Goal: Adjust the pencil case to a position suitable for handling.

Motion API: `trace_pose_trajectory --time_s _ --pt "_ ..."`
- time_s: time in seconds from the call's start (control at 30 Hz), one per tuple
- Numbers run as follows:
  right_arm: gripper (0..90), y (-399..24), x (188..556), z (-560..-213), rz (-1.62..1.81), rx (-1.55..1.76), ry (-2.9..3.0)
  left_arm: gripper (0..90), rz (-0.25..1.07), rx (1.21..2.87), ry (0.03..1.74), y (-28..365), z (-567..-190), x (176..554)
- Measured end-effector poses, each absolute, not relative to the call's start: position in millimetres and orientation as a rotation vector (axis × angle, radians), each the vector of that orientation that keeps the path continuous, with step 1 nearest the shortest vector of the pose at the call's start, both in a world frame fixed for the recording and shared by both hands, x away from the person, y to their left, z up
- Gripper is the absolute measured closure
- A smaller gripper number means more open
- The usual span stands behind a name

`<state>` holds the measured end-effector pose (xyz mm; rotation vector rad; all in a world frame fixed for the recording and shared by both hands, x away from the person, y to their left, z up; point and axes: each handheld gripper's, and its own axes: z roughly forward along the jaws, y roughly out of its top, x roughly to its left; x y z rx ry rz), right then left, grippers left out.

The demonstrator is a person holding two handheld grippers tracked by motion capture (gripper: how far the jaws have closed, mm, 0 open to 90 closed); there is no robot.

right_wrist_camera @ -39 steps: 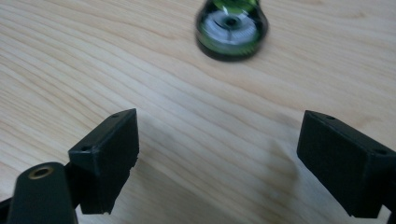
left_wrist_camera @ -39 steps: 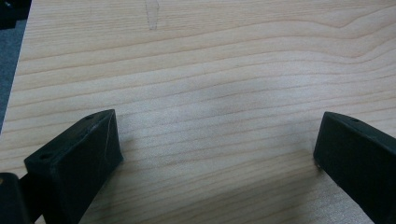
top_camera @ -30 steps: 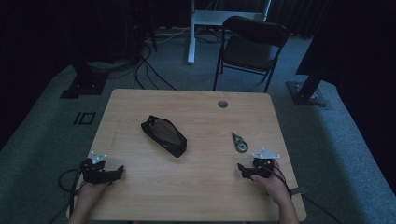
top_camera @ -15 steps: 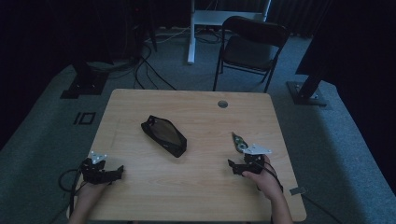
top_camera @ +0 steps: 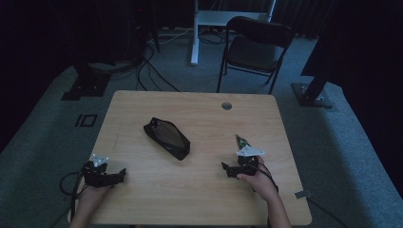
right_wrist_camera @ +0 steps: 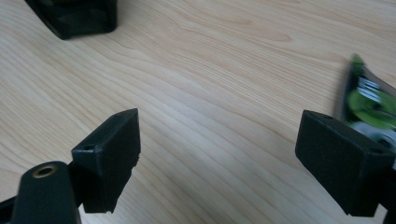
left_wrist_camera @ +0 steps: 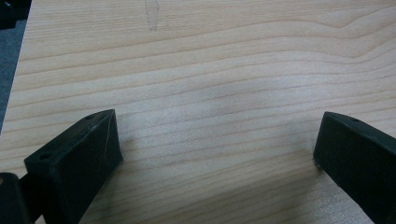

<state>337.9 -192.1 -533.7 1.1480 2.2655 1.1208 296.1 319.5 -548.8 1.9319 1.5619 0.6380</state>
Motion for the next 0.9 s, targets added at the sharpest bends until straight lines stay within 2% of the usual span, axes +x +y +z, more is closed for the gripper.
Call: trace_pose_trajectory --time_s 0.9 --pt "18.1 -126.4 347.1 -528.1 1.231 0.989 2.339 0.7 0.638 1.930 1.562 319.4 -548.8 296.1"
